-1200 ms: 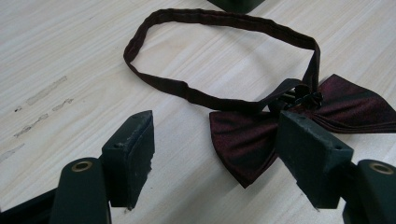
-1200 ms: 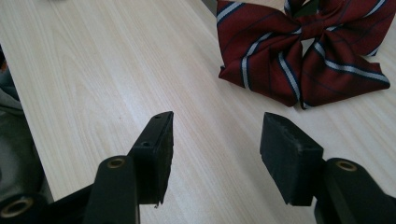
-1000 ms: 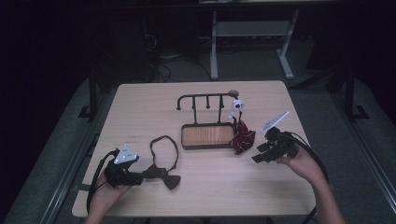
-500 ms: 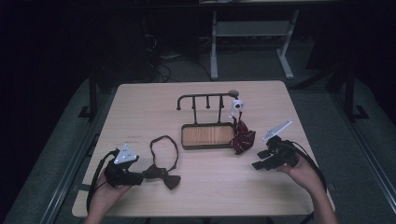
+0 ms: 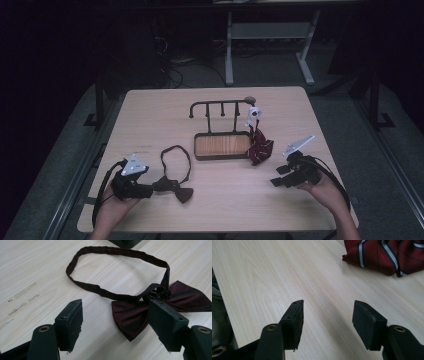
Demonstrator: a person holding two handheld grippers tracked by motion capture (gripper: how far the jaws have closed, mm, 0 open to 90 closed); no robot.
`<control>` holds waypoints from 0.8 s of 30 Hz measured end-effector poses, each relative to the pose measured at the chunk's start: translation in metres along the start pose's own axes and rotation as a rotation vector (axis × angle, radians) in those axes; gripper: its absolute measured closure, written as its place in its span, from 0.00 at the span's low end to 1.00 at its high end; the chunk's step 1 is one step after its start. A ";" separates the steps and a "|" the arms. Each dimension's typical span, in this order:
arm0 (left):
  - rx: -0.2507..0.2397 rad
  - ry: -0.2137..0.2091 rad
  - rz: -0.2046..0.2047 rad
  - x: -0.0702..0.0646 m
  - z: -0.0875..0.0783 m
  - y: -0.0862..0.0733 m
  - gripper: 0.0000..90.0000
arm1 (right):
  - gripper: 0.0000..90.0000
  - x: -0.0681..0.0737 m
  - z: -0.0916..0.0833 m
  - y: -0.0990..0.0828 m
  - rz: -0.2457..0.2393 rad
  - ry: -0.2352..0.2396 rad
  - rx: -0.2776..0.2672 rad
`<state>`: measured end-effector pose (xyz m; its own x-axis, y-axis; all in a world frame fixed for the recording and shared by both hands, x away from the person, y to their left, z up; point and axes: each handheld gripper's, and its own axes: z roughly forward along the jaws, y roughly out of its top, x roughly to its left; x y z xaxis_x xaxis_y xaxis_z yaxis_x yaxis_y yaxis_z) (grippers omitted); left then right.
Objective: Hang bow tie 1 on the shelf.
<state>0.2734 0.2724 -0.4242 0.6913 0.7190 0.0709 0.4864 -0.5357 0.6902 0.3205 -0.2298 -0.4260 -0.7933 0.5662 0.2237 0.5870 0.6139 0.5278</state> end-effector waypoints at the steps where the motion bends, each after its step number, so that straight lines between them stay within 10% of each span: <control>1: 0.000 0.000 0.000 0.000 0.000 0.000 0.32 | 0.47 0.000 0.000 0.000 -0.002 0.002 -0.002; 24: 0.050 -0.009 0.013 0.027 0.011 0.043 0.41 | 0.44 0.002 0.000 -0.002 -0.040 0.009 0.007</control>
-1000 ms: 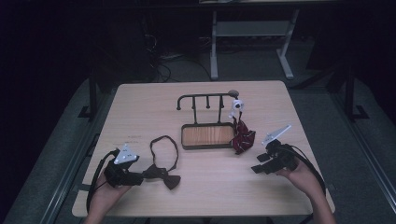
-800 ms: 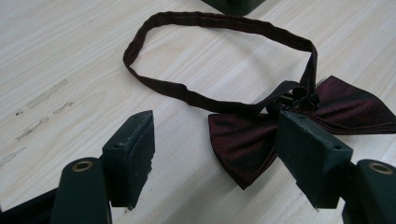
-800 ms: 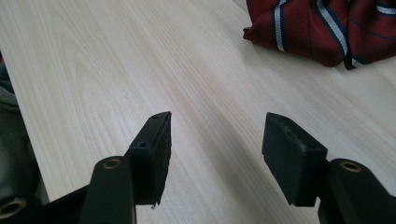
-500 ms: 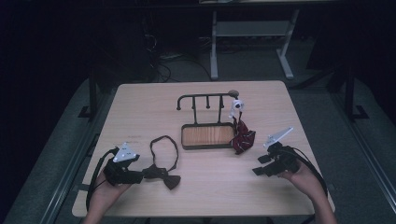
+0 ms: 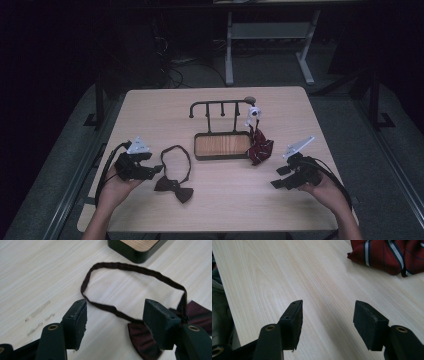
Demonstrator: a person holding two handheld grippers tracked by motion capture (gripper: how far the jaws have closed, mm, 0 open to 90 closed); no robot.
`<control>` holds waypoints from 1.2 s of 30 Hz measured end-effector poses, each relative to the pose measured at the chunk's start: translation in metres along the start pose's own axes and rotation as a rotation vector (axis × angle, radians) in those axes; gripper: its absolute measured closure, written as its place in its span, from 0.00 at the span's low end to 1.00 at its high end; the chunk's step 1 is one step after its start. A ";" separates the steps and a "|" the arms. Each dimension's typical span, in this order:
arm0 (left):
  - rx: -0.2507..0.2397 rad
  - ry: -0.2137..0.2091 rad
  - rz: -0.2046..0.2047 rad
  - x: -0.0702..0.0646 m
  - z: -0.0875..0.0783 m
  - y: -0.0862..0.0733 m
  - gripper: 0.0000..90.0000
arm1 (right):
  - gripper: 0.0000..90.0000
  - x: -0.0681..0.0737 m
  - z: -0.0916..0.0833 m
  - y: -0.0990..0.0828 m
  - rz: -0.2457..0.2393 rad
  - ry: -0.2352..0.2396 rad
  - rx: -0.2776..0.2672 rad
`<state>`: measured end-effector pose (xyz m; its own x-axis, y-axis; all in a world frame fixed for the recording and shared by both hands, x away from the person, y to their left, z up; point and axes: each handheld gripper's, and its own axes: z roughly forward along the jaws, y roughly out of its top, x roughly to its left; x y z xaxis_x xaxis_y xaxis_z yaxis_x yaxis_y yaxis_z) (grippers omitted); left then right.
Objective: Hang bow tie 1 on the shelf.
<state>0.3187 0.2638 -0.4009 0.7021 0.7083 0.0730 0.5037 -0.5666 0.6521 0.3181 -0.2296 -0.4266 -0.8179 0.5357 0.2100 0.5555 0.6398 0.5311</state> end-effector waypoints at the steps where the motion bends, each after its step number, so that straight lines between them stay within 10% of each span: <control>1: 0.001 0.000 -0.001 0.001 0.001 0.002 0.41 | 0.44 0.000 0.000 0.000 0.000 0.000 0.000; 16: 0.101 -0.002 0.005 0.023 0.027 0.037 0.47 | 0.43 0.000 0.000 0.000 0.000 -0.011 0.010; 36: 0.192 0.009 -0.028 0.044 0.061 0.045 0.59 | 0.42 0.004 -0.003 0.003 -0.020 -0.012 0.005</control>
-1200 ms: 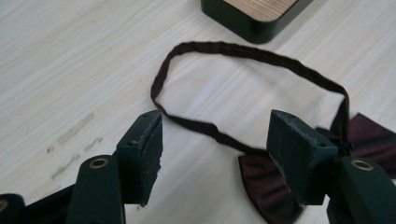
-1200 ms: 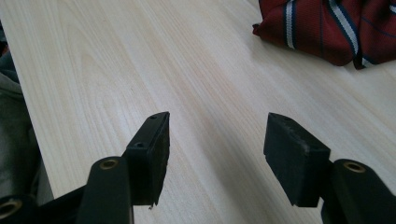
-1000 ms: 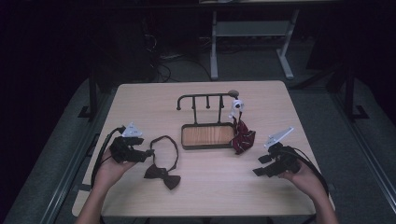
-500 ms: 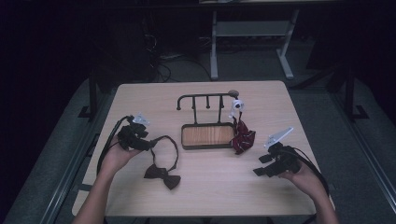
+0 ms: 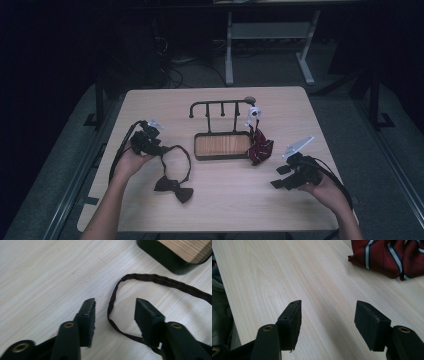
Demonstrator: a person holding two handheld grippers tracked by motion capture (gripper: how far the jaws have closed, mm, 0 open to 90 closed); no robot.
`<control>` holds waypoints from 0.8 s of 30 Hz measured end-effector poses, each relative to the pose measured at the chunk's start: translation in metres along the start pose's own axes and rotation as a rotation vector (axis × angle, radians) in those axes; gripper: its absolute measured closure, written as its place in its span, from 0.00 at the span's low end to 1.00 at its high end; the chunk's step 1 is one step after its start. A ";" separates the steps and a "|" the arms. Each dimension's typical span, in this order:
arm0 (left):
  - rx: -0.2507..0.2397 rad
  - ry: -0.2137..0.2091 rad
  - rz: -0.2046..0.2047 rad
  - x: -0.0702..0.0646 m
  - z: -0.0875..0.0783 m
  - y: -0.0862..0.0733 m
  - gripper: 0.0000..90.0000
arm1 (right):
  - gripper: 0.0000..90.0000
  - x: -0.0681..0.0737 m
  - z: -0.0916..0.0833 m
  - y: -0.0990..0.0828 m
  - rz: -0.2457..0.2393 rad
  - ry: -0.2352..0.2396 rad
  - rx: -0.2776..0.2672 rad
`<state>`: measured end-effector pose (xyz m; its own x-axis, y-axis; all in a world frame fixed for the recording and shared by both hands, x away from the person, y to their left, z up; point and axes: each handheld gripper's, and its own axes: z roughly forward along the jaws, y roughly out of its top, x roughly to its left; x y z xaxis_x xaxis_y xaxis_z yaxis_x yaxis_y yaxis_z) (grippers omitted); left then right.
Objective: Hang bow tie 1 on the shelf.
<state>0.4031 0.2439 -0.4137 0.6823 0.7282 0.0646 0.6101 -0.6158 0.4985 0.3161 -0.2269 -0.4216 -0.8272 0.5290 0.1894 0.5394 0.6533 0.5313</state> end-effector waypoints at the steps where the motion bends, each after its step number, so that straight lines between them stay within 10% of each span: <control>1: 0.004 -0.001 -0.003 0.001 0.002 0.000 0.59 | 0.42 0.000 0.000 0.001 -0.002 0.001 -0.001; 24: 0.088 -0.030 -0.029 0.006 0.029 0.001 0.81 | 0.41 0.003 -0.003 0.003 -0.009 -0.020 -0.009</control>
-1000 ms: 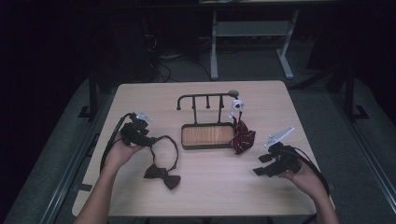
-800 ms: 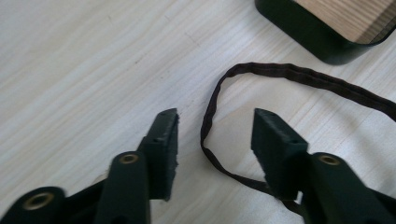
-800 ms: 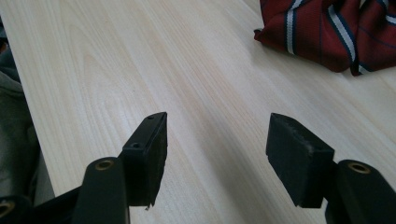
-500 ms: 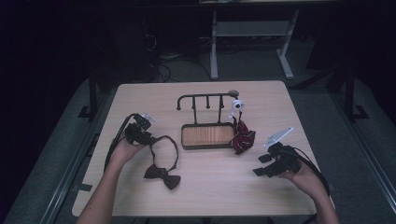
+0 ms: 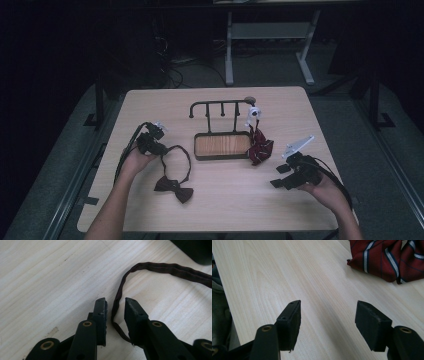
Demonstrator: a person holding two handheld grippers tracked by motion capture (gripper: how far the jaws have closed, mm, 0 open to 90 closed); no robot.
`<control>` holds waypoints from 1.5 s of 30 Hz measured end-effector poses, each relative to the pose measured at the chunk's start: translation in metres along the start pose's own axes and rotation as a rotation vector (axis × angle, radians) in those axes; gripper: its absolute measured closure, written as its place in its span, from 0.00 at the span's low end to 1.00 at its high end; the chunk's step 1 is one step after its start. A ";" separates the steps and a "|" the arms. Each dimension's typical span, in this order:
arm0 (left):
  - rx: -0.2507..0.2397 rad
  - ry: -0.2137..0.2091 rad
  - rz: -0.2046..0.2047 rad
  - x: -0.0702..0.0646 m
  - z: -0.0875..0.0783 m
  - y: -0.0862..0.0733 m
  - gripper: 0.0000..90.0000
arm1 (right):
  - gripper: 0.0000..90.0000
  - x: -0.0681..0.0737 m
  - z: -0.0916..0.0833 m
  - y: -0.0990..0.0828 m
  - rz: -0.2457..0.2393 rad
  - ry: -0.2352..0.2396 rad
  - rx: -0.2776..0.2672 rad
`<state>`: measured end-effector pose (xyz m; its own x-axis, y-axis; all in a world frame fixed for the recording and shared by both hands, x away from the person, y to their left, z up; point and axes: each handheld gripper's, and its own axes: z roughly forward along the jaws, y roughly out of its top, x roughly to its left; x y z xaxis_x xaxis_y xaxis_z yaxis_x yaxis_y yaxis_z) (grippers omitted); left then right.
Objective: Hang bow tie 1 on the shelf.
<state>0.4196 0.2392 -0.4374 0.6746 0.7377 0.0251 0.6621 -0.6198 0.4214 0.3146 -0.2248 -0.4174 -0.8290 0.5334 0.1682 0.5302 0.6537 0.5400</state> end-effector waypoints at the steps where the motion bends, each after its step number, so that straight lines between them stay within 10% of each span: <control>1: 0.004 -0.003 -0.005 0.001 0.001 0.000 0.83 | 0.41 0.000 0.000 0.000 0.001 -0.001 0.002; 10: 0.031 -0.010 0.010 0.001 0.003 -0.001 0.99 | 0.41 0.000 0.000 0.000 0.005 -0.010 -0.004; 45: -0.057 -0.122 0.148 -0.018 -0.054 0.006 1.00 | 0.39 -0.011 -0.002 -0.005 0.074 -0.018 -0.026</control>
<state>0.3939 0.2370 -0.3868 0.8000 0.5998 -0.0178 0.5355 -0.7002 0.4722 0.3207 -0.2346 -0.4200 -0.7842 0.5895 0.1937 0.5850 0.5982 0.5477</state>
